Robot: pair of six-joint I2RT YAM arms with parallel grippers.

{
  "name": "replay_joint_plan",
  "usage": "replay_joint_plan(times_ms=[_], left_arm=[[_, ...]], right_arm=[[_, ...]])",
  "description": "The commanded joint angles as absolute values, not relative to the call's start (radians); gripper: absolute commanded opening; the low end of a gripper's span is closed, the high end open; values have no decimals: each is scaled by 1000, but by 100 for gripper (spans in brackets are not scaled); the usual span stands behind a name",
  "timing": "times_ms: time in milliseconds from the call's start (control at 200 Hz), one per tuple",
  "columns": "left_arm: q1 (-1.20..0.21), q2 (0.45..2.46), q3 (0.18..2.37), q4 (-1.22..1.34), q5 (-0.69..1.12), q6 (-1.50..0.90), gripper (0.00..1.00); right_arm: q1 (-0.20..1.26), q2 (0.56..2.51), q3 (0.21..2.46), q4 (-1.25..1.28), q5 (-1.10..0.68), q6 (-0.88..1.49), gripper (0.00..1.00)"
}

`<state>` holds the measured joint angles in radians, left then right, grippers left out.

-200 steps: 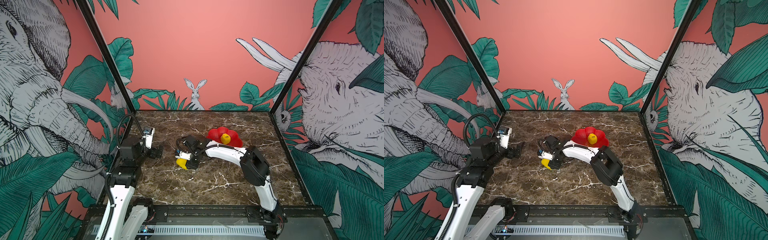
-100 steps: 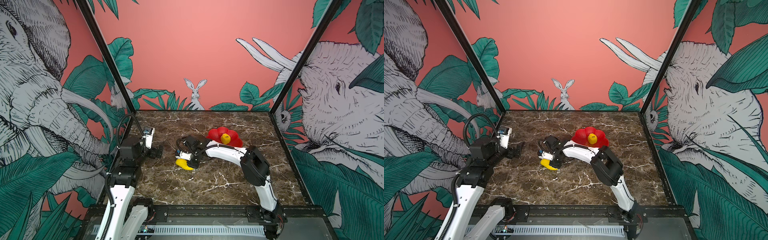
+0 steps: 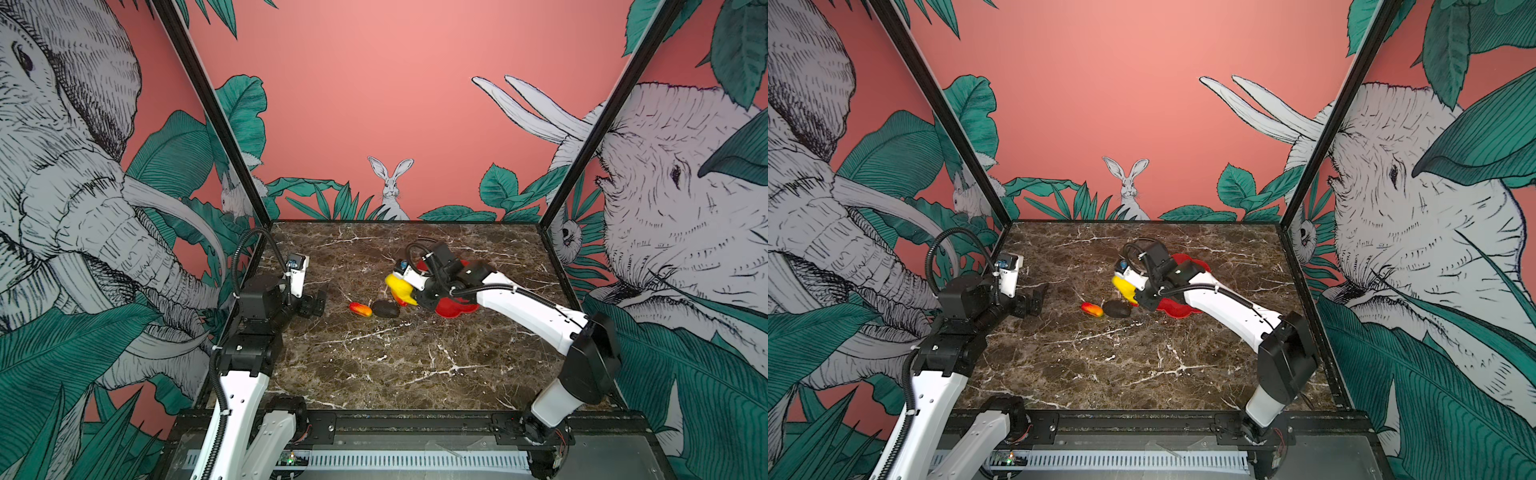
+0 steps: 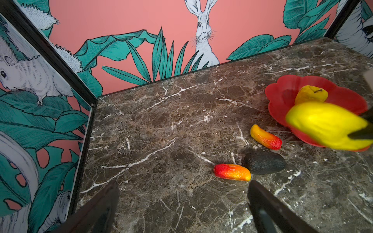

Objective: Arrange fruit in a fruit bowl
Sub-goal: Pick up the fruit from the center of the table, then place the fruit in the fruit bowl.

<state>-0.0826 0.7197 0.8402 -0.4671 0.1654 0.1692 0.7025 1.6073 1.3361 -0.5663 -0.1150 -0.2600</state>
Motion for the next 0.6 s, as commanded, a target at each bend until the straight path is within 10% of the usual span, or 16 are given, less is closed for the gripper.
replay_joint_plan(times_ms=[0, 590], left_arm=[[-85, 710, 836, -467, 168, 181, 100], [-85, 707, 833, -466, 173, 179, 100]], right_arm=[[667, 1573, 1222, -472, -20, -149, 0], [630, 1789, 1187, -314, 131, 31, 2]])
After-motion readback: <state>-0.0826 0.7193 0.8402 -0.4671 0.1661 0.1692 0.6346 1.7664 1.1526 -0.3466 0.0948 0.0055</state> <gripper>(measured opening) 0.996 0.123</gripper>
